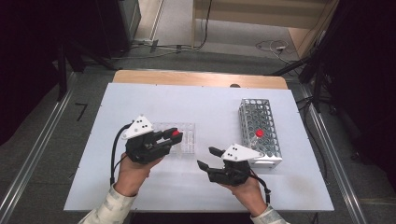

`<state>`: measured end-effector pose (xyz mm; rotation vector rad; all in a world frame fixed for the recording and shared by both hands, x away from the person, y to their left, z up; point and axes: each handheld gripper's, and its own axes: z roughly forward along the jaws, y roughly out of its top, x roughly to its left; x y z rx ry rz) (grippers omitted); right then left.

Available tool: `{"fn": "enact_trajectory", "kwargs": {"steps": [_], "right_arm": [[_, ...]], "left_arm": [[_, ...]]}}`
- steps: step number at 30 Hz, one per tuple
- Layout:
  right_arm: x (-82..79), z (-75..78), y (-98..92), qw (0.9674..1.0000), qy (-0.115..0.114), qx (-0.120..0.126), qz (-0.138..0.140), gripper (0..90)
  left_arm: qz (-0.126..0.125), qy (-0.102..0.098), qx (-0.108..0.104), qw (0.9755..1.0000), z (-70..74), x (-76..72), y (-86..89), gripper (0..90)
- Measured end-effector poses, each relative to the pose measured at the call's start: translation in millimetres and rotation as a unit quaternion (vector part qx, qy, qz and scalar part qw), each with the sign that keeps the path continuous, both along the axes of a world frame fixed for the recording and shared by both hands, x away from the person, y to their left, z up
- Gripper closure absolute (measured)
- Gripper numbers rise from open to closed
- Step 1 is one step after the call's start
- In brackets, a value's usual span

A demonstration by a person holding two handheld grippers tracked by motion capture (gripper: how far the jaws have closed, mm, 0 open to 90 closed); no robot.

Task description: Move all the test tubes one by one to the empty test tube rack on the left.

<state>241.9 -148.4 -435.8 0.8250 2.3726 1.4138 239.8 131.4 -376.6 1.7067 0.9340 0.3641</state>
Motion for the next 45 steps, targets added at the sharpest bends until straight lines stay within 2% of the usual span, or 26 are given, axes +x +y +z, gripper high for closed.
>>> {"fn": "enact_trajectory", "kwargs": {"steps": [7, 12, 19, 25, 31, 36, 39, 45], "right_arm": [[-4.6, -1.4, -19.2, 0.9998, 0.002, 0.006, -0.019, 34.2], [-7.1, -3.6, -34.8, 0.9994, 0.006, 0.005, -0.033, 33.6], [-10.7, -3.7, -48.8, 0.9989, 0.006, 0.011, -0.046, 33.6], [-9.6, -3.6, -53.8, 0.9985, 0.006, 0.013, -0.052, 33.6], [-9.2, -3.8, -53.3, 0.9985, 0.007, 0.013, -0.053, 33.6], [-9.0, -4.9, -53.2, 0.9985, 0.009, 0.010, -0.053, 33.6], [-8.9, -4.9, -53.7, 0.9985, 0.009, 0.009, -0.054, 33.6], [-8.6, -5.3, -53.8, 0.9984, 0.010, 0.007, -0.054, 33.6]], "left_arm": [[0.029, -0.002, -0.012, 0.9995, 5.9, 1.3, 19.9, 70.3], [0.055, -0.005, -0.009, 0.9984, 8.0, 2.7, 30.5, 70.3], [0.101, -0.022, 0.005, 0.9946, 3.6, 7.2, 37.0, 70.3], [0.123, -0.034, 0.011, 0.9917, -0.7, 9.8, 37.6, 70.3], [0.133, -0.047, 0.022, 0.9898, -7.2, 12.0, 33.1, 70.3], [0.134, -0.041, 0.035, 0.9896, -17.1, 15.7, 27.6, 70.3], [0.138, -0.039, 0.049, 0.9885, -21.4, 16.9, 25.5, 70.2], [0.139, -0.025, 0.056, 0.9884, -29.5, 18.8, 24.6, 70.1]]}}
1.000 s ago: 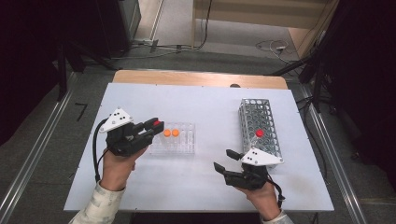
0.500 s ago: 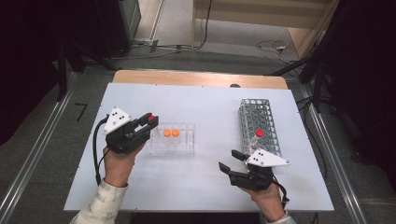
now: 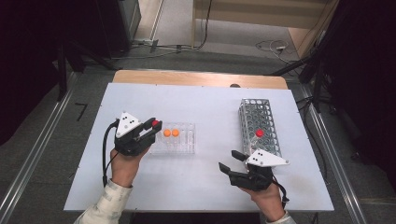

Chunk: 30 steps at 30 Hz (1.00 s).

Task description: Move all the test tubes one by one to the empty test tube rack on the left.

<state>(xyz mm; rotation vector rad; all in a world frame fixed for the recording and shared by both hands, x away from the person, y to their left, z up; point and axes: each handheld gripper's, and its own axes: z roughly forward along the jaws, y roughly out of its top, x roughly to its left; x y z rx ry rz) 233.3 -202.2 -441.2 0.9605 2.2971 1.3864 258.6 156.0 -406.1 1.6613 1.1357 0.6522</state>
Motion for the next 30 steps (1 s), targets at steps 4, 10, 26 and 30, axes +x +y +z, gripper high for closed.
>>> {"fn": "enact_trajectory", "kwargs": {"steps": [4, 10, 26, 30], "right_arm": [[-0.3, -0.4, 1.0, 1.0000, 0.000, -0.002, 0.002, 33.6], [-0.3, -0.3, 0.3, 1.0000, 0.000, -0.002, 0.001, 33.6], [2.9, 4.9, -20.0, 0.9993, -0.012, 0.001, -0.034, 33.2], [4.6, 7.2, -32.7, 0.9981, -0.022, 0.003, -0.057, 33.2]], "left_arm": [[-0.003, 0.015, 0.006, 0.9999, -5.4, 2.1, -3.0, 69.9], [-0.001, 0.024, 0.005, 0.9997, -5.9, 2.6, -3.4, 67.6], [0.001, 0.025, -0.032, 0.9992, -1.0, 1.0, 0.4, 44.5], [0.007, 0.027, -0.035, 0.9990, -0.5, 1.1, -0.6, 34.8]]}}
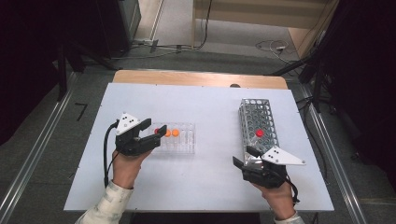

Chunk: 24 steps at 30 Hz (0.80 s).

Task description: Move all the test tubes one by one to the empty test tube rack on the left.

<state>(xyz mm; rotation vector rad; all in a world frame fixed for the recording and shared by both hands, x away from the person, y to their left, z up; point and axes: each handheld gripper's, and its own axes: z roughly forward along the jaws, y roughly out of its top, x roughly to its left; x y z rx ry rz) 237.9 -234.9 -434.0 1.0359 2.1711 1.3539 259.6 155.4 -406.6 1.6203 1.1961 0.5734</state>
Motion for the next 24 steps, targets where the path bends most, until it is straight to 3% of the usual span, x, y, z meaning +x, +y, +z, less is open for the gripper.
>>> {"fn": "enact_trajectory", "kwargs": {"steps": [6, 14, 17, 24], "right_arm": [[6.8, -0.7, -18.5, 0.9989, -0.010, -0.003, -0.045, 33.8], [30.2, -11.5, -31.2, 0.9934, -0.012, -0.013, -0.113, 40.5], [39.0, -14.4, -30.4, 0.9918, -0.012, -0.014, -0.127, 45.4], [49.6, -20.6, -24.1, 0.9920, -0.003, -0.022, -0.124, 62.5]], "left_arm": [[-0.001, -0.001, 0.002, 1.0000, 0.4, -0.7, -1.8, 32.7], [0.000, -0.003, 0.006, 1.0000, 0.1, -0.9, -5.0, 32.8], [-0.002, -0.003, 0.009, 1.0000, -0.4, -0.7, -6.2, 32.8], [-0.003, -0.003, 0.008, 1.0000, -0.6, -0.9, -6.4, 32.8]]}}
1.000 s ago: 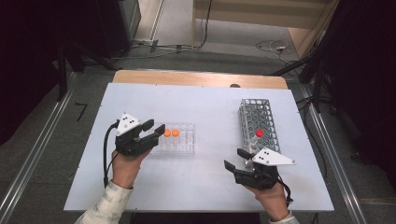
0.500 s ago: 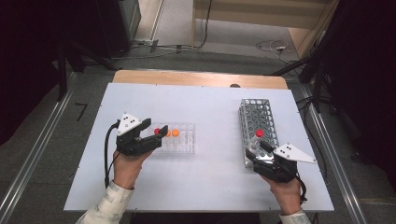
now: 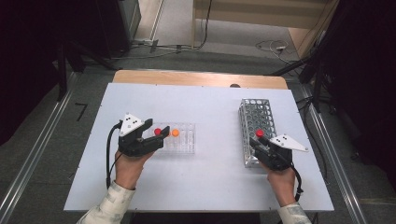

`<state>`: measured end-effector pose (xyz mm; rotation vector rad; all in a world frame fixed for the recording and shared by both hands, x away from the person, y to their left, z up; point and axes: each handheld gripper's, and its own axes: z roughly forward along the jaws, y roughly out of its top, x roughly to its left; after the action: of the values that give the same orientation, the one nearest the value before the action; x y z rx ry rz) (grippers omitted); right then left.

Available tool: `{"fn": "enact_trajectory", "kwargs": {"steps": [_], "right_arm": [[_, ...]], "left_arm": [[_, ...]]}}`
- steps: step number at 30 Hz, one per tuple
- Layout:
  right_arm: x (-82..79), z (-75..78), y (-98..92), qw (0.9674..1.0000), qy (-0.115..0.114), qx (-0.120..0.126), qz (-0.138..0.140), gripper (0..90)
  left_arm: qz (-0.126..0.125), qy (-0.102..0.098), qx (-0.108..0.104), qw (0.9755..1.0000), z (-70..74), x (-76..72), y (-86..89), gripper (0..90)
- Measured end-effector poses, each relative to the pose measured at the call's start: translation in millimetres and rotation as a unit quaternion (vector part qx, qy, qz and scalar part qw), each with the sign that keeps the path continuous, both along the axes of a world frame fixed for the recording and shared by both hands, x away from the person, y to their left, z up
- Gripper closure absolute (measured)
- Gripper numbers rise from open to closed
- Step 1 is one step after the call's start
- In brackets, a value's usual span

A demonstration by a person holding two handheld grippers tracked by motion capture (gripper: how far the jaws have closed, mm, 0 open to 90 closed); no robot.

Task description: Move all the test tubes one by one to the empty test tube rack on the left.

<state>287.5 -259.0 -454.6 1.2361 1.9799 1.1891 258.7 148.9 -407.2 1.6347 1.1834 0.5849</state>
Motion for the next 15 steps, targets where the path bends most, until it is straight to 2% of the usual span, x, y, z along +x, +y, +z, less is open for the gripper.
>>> {"fn": "enact_trajectory", "kwargs": {"steps": [3, 8, 13, 15], "right_arm": [[1.2, -1.1, 2.2, 1.0000, 0.004, -0.002, -0.005, 69.4], [1.6, -0.1, 1.0, 0.9999, -0.002, -0.002, -0.011, 71.5], [-2.5, 11.6, -1.2, 0.9997, -0.019, 0.012, -0.013, 71.7], [-5.6, 18.2, -0.7, 0.9994, -0.033, 0.009, -0.011, 71.7]], "left_arm": [[0.000, 0.000, 0.000, 1.0000, -0.1, 0.0, -0.3, 32.8], [-0.001, -0.002, 0.000, 1.0000, 0.4, -0.5, -1.1, 32.8], [0.000, -0.003, -0.003, 1.0000, 1.0, -1.0, -1.3, 31.9], [-0.001, -0.005, -0.004, 1.0000, 1.1, -1.0, -1.5, 31.6]]}}
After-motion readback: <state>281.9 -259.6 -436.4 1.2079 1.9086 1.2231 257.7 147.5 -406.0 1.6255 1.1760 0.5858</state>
